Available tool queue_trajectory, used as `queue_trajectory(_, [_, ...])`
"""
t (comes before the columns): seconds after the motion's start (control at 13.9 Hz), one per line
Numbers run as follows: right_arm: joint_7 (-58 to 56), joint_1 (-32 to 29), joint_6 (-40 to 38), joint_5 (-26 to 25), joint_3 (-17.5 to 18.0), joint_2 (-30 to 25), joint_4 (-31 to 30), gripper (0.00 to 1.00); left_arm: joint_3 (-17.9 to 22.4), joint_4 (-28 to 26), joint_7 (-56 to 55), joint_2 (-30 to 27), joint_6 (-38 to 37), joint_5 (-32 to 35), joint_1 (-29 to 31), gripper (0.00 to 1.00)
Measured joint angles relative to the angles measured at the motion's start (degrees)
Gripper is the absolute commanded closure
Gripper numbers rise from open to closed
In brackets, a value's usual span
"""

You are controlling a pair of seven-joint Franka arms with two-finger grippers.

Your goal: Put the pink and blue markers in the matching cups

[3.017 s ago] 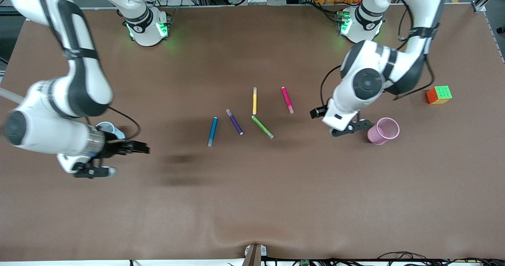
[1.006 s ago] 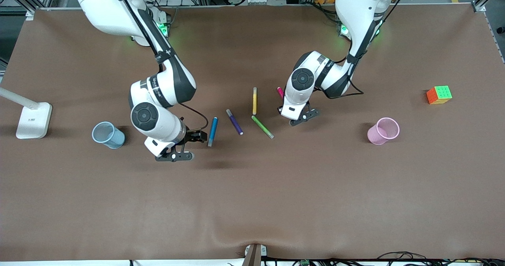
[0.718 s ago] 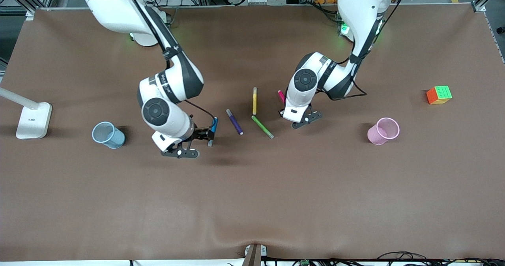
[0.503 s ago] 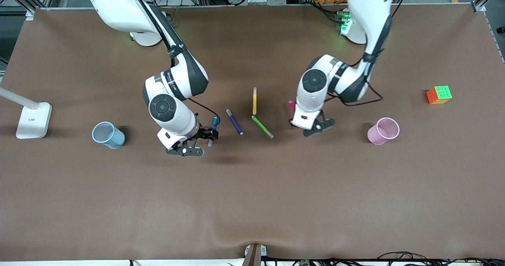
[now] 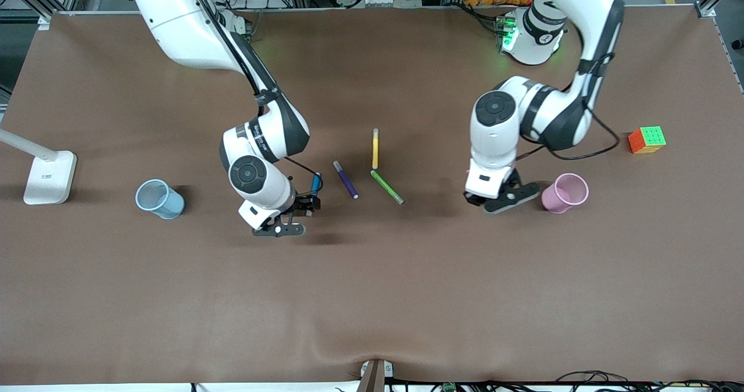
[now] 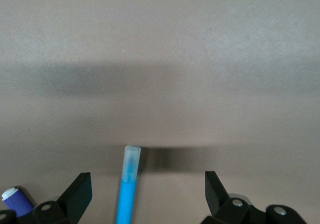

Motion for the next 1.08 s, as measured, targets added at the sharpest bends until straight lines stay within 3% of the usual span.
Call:
queue_trajectory(0.22, [3.3, 1.7, 1.1, 0.0, 0.3, 0.5, 0.0, 0.00, -0.1, -0.4, 3.0, -3.5, -1.1, 5.6, 3.1, 1.00])
queue_trajectory(0.57, [5.0, 3.6, 1.7, 0.0, 0.0, 1.4, 0.0, 0.00, -0.2, -2.6, 19.4, -9.9, -1.8, 6.0, 10.6, 1.00])
queue_trajectory(0.93, [5.0, 3.5, 2.0, 0.0, -0.2, 2.7, -0.1, 0.00, -0.6, -11.8, 29.5, -11.5, 13.0, 6.5, 17.1, 1.00])
queue_trajectory(1.01, [5.0, 3.4, 2.4, 0.0, -0.3, 3.0, -0.1, 0.08, -0.7, -12.3, 32.4, -11.9, 13.9, 6.5, 18.7, 1.00])
queue_trajectory(1.08, [5.0, 3.4, 2.6, 0.0, -0.3, 3.3, -0.1, 0.24, -0.7, -12.6, 34.6, -12.4, 14.5, 6.5, 19.8, 1.00])
